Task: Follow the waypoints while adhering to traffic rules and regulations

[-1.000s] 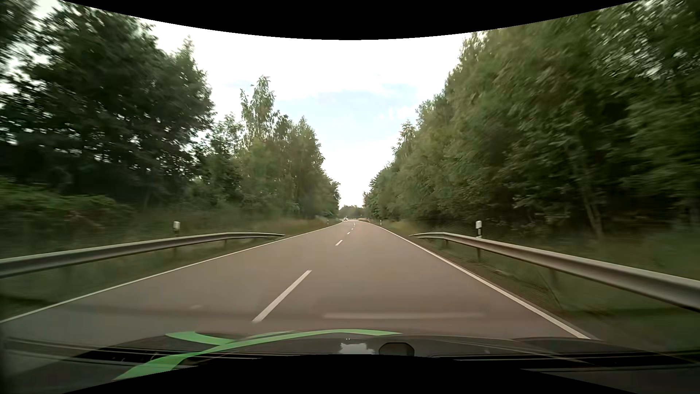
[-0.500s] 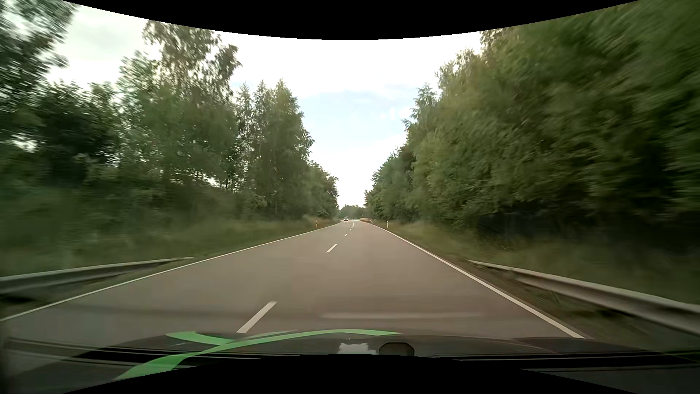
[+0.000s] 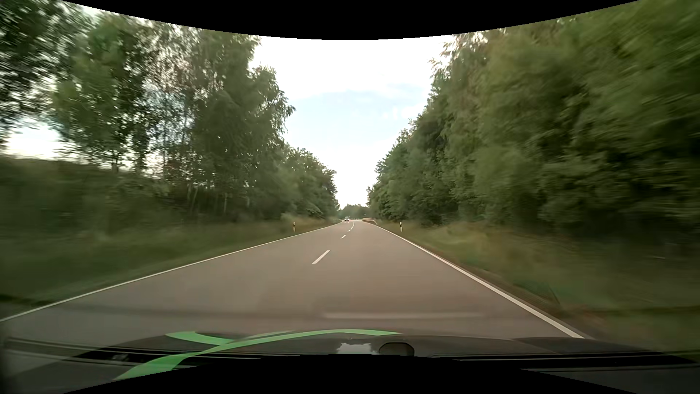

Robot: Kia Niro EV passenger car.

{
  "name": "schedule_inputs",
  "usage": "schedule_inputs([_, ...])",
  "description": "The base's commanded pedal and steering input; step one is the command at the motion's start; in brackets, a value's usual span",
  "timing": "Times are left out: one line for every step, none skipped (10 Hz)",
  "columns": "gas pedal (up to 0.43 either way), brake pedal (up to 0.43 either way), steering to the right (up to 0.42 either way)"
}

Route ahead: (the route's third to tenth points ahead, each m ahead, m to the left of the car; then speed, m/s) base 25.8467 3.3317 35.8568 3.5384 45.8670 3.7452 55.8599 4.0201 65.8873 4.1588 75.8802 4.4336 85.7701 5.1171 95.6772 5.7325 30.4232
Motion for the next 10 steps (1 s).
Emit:
schedule_inputs([0.268, 0.0, -0.005])
schedule_inputs([0.268, 0.0, -0.005])
schedule_inputs([0.268, 0.0, -0.005])
schedule_inputs([0.26, 0.0, -0.005])
schedule_inputs([0.26, 0.0, -0.005])
schedule_inputs([0.248, 0.0, -0.005])
schedule_inputs([0.248, 0.0, -0.005])
schedule_inputs([0.26, 0.0, -0.004])
schedule_inputs([0.268, 0.0, -0.005])
schedule_inputs([0.287, 0.0, -0.005])
